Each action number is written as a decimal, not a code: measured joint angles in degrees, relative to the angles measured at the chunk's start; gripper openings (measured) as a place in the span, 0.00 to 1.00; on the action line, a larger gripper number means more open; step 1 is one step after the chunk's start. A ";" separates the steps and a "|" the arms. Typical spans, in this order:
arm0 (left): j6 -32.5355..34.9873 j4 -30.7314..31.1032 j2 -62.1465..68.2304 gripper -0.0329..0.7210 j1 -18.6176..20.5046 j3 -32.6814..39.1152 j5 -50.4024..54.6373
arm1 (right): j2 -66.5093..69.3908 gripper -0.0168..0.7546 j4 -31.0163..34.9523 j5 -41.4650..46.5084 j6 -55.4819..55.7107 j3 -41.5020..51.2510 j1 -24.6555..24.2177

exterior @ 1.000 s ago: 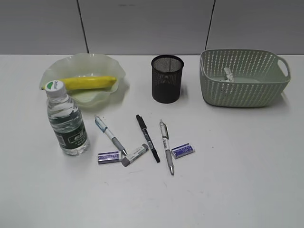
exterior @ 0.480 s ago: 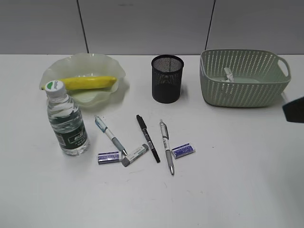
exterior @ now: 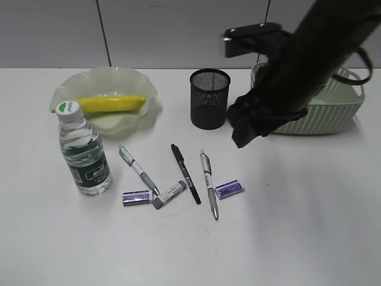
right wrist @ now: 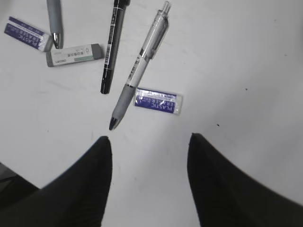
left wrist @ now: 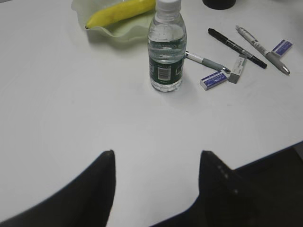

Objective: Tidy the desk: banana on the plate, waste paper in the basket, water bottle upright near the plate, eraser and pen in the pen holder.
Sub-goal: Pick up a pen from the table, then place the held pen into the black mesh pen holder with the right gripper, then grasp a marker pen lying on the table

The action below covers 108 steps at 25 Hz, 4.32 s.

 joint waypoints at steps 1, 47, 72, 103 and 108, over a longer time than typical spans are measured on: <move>0.00 0.00 -0.30 0.60 0.00 0.00 0.00 | 3.32 0.56 -0.91 0.98 2.30 -2.42 0.92; 0.00 0.40 -10.89 0.60 0.00 0.00 -0.03 | 26.01 0.19 -5.90 8.66 17.97 -31.38 5.26; 0.00 0.40 -10.89 0.60 0.00 0.00 -0.03 | 28.14 0.19 -27.41 -33.98 26.44 -31.45 -1.28; 0.00 0.40 -10.89 0.60 0.00 0.00 -0.03 | 24.12 0.65 -26.23 -11.65 25.36 -31.45 -1.79; 0.00 0.40 -10.89 0.60 0.00 0.00 -0.03 | 16.65 0.59 -19.87 7.74 14.93 -31.45 -1.61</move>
